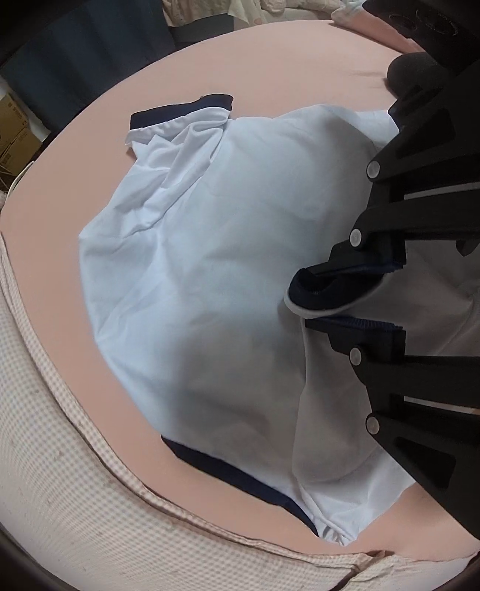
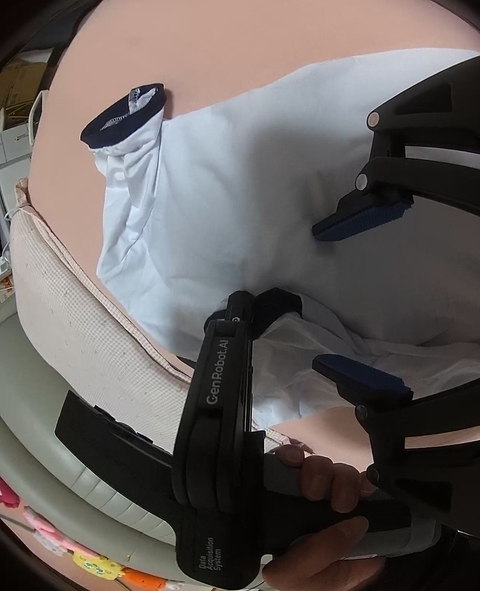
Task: Fold clothes
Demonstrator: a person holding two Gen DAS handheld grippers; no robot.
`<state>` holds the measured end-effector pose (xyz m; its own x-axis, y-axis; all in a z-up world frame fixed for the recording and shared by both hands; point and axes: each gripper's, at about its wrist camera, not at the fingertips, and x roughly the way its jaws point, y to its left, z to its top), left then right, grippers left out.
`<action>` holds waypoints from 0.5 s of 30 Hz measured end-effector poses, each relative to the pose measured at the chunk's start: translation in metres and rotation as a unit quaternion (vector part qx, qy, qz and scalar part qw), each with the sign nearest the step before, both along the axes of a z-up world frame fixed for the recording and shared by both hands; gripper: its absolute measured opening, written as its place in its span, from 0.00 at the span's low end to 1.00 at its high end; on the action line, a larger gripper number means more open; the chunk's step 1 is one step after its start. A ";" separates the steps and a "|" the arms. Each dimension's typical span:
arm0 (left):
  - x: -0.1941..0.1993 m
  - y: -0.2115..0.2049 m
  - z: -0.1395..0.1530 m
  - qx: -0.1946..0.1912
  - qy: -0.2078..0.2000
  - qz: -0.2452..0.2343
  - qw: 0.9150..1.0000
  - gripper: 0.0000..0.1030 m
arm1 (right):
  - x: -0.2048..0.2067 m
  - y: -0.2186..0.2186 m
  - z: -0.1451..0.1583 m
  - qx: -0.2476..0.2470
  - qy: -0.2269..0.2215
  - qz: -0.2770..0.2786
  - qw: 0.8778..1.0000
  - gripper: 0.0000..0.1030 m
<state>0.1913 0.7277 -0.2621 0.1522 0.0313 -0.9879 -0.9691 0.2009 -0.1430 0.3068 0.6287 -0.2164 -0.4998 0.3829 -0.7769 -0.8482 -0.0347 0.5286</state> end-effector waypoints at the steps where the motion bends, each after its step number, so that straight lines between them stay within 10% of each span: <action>1: -0.005 -0.002 0.002 0.002 -0.002 0.003 1.000 0.14 | -0.003 0.000 0.001 0.001 0.001 0.002 1.000 0.62; 15: -0.069 -0.038 0.043 0.023 -0.077 0.049 0.996 0.12 | -0.039 0.003 -0.015 0.011 0.036 0.007 0.999 0.70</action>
